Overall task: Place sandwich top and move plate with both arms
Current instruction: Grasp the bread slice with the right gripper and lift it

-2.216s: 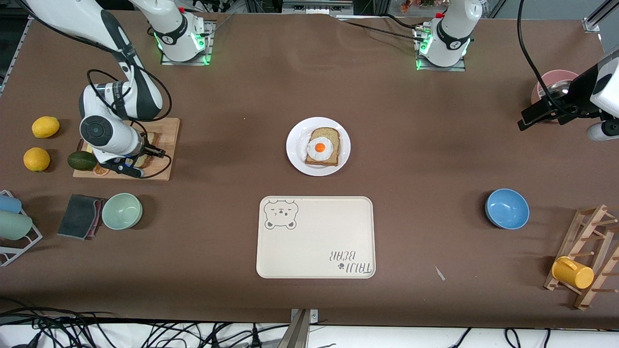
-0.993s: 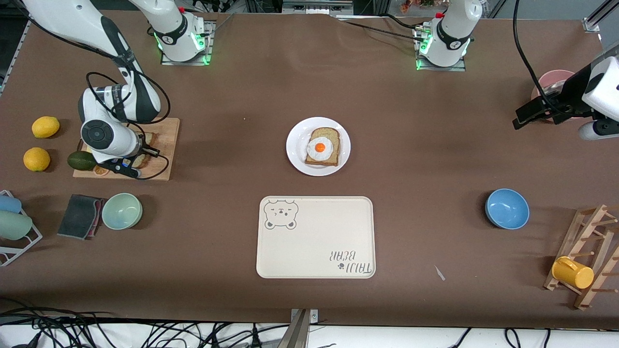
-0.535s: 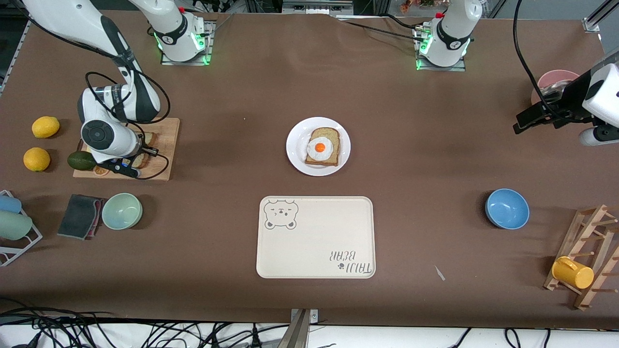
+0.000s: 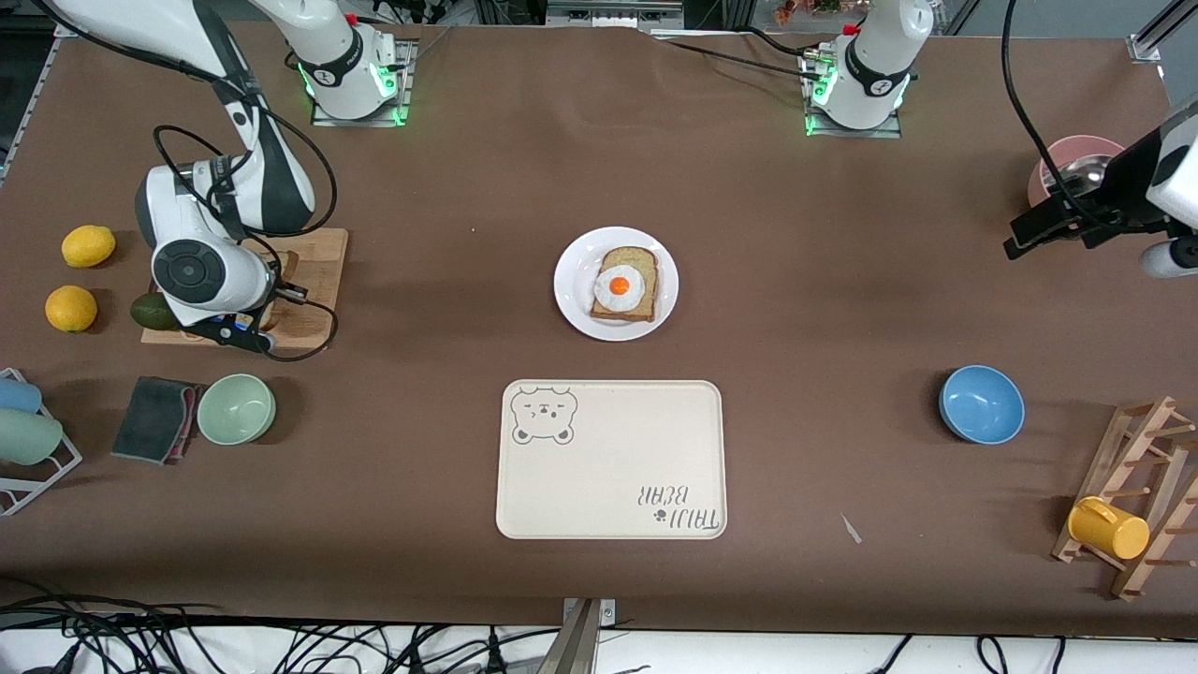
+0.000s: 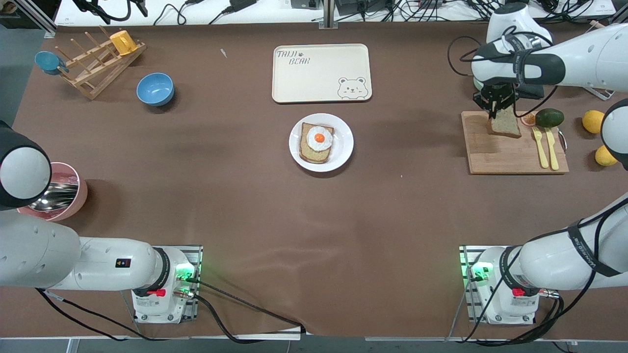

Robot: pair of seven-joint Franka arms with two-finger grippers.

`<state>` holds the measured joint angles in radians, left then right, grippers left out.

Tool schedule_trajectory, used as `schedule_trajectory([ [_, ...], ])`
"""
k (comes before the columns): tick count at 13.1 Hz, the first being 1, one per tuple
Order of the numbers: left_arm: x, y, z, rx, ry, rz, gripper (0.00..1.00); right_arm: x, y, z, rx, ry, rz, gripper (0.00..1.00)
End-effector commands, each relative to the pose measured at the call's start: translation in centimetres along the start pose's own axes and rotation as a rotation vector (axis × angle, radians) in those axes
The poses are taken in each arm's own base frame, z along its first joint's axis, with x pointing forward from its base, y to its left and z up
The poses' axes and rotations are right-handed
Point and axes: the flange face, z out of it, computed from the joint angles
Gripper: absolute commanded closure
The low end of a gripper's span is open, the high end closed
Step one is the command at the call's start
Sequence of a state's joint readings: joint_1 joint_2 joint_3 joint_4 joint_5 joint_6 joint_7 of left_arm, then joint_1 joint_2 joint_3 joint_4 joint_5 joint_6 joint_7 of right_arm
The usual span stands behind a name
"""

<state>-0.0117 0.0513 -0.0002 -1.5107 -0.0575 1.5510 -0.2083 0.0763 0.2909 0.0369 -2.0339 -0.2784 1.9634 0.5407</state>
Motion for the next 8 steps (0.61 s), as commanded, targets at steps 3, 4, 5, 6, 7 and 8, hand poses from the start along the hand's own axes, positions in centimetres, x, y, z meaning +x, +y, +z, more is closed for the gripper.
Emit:
schedule_trajectory([
  [3, 0.0, -0.5, -1.1, 0.016, -0.001, -0.005, 0.0, -1.0, -3.7, -6.4, 0.007, 0.026, -0.043, 1.0],
  [4, -0.1, -0.4, -1.1, 0.017, -0.004, -0.002, 0.0, -1.8, -5.5, -7.9, 0.027, 0.041, -0.064, 1.0],
  [5, -0.4, 0.3, -1.4, 0.016, 0.0, 0.009, 0.0, -2.4, -7.0, -9.2, 0.042, 0.061, -0.1, 1.0],
  [6, -0.5, 1.1, -1.6, 0.016, 0.006, 0.024, 0.0, -3.3, -9.0, -10.8, 0.073, 0.076, -0.13, 1.0],
  [7, -0.5, 1.2, -1.7, 0.015, 0.009, 0.028, 0.0, -4.9, -11.6, -12.8, 0.136, 0.072, -0.164, 1.0],
  [8, -0.5, 1.2, -1.6, 0.015, 0.005, 0.026, 0.0, -5.4, -13.7, -14.0, 0.182, 0.059, -0.178, 1.0],
])
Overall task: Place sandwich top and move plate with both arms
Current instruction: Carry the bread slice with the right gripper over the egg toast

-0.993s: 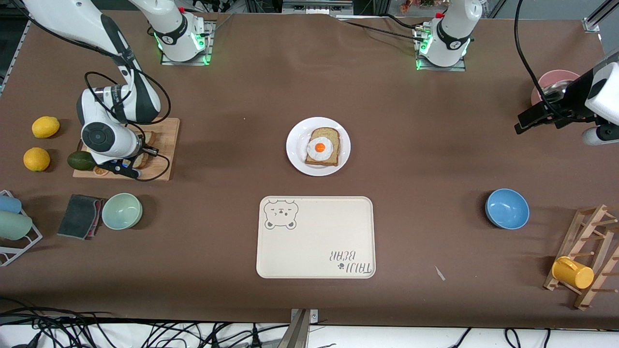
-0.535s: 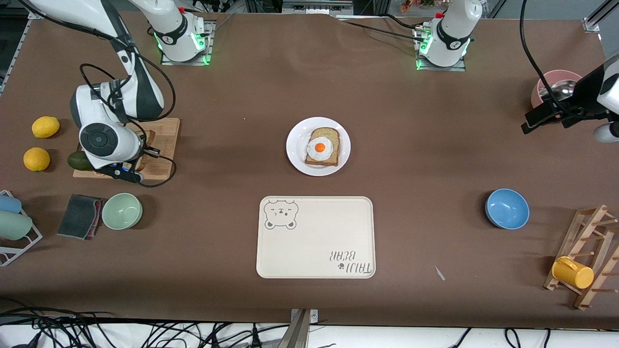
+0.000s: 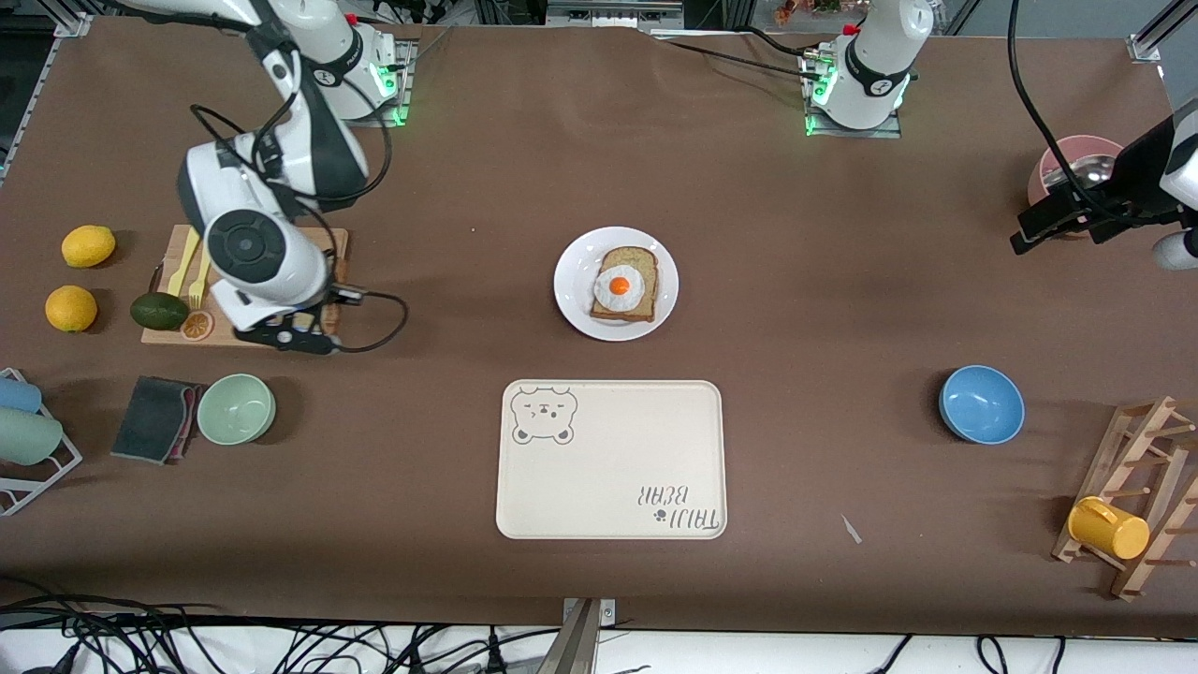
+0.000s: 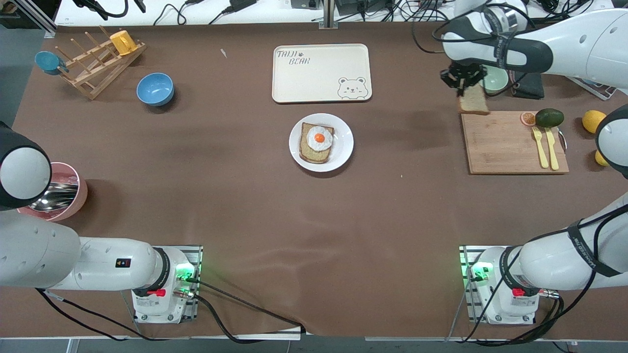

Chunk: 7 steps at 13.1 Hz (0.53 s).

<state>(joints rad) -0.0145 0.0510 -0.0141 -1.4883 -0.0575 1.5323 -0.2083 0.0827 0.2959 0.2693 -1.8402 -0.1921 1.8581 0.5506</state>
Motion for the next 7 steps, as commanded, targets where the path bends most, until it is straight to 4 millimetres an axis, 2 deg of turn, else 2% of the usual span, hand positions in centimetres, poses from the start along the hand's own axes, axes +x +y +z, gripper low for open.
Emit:
schedule_trajectory([
  [1, 0.0, -0.1, -0.8, 0.016, 0.003, 0.002, 0.0, -1.2, -6.1, -3.8, 0.064, -0.012, -0.046, 1.0],
  [3, 0.2, -0.4, -0.6, 0.013, 0.001, -0.006, 0.0, -3.0, -11.0, -4.9, 0.069, -0.016, -0.058, 1.0],
  [5, 0.3, -0.5, -0.3, 0.015, -0.007, -0.007, 0.0, -7.6, -18.2, -4.7, 0.051, 0.001, -0.036, 1.0],
  [6, 0.4, -0.9, -0.1, 0.016, -0.011, -0.015, 0.0, -8.5, -20.7, -4.5, 0.057, -0.003, -0.03, 1.0],
  [7, 0.5, -1.4, 0.2, 0.018, -0.016, -0.025, 0.0, -8.2, -22.1, -4.6, 0.081, -0.008, 0.002, 1.0],
])
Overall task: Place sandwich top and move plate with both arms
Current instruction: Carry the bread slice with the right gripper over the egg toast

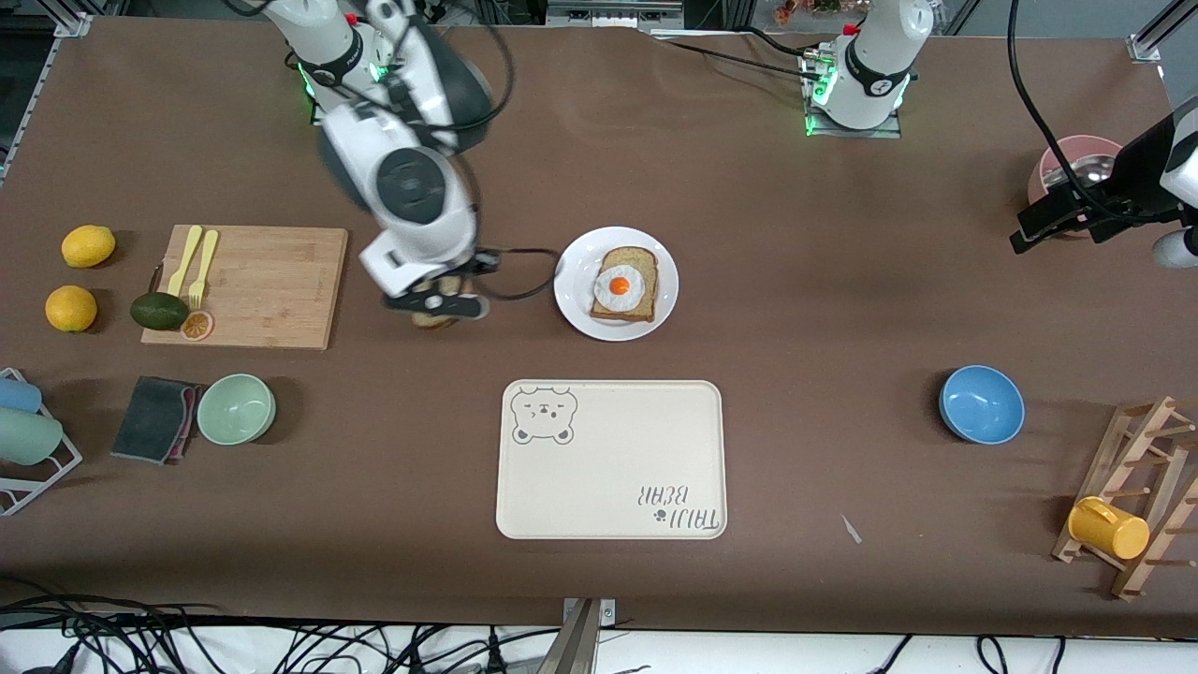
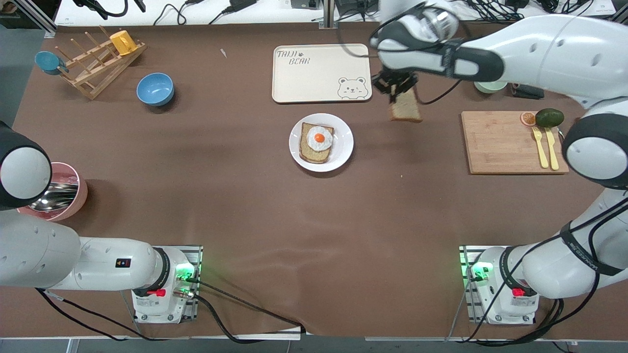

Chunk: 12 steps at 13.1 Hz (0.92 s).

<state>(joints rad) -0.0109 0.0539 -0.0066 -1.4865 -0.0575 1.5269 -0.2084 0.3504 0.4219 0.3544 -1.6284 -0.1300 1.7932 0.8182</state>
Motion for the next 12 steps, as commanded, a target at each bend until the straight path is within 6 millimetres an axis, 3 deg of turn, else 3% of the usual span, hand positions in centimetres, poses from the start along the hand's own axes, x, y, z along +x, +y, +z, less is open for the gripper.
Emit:
schedule_trajectory([
  [1, 0.4, -1.1, 0.1, 0.017, -0.011, -0.018, 0.0, 0.3, -5.0, -0.4, 0.06, -0.035, 0.059, 1.0],
  [3, 0.6, -1.8, 0.1, 0.015, -0.011, -0.028, 0.0, -1.7, -9.0, -0.3, 0.084, -0.041, 0.043, 1.0],
  [6, 0.6, -1.8, 0.0, 0.017, -0.009, -0.029, 0.0, -3.7, -14.6, 2.1, 0.144, -0.026, 0.109, 1.0],
  [9, 0.6, -1.7, -0.1, 0.015, -0.008, -0.03, 0.0, -3.5, -16.1, 4.8, 0.152, -0.034, 0.122, 1.0],
  [12, 0.5, -1.7, -0.1, 0.016, -0.007, -0.029, 0.0, -4.3, -17.6, 5.2, 0.194, -0.024, 0.173, 1.0],
])
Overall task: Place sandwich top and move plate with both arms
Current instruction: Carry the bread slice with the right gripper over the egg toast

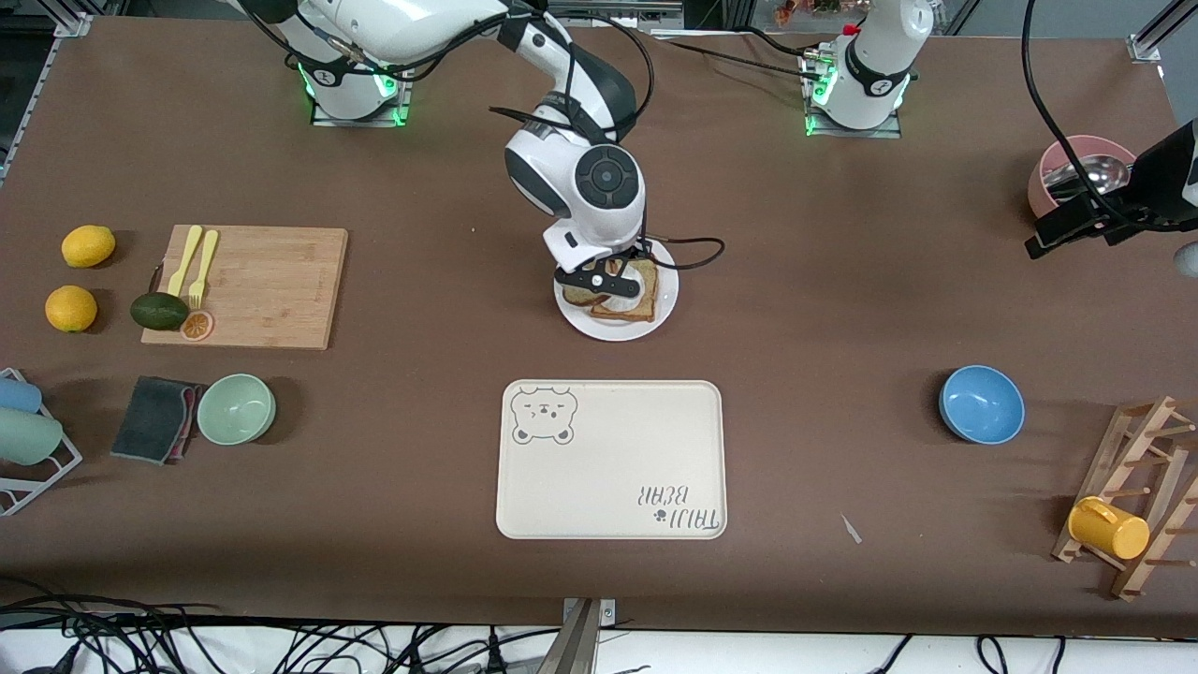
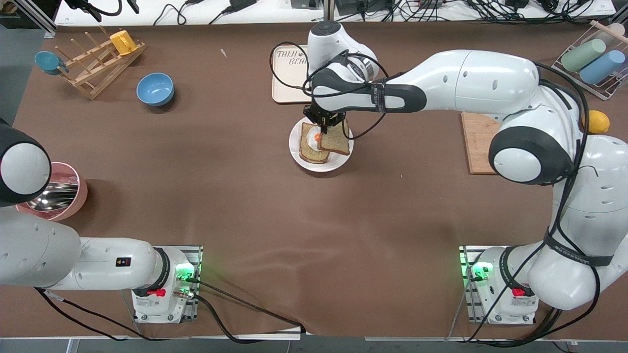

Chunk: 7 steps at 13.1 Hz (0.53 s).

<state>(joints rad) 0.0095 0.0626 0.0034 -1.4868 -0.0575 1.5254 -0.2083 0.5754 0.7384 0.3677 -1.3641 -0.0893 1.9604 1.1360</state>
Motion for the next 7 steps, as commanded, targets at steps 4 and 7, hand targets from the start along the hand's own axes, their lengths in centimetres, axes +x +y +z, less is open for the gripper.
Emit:
schedule_trajectory([
  [4, 0.0, 0.0, -0.5, 0.013, 0.0, 0.002, 0.0, -1.5, -2.2, -0.1, 0.044, 0.03, 0.022, 1.0],
  [7, 0.0, -0.1, -0.4, 0.015, -0.001, 0.002, 0.0, -2.3, -2.6, 1.6, 0.013, 0.04, 0.004, 1.0],
])
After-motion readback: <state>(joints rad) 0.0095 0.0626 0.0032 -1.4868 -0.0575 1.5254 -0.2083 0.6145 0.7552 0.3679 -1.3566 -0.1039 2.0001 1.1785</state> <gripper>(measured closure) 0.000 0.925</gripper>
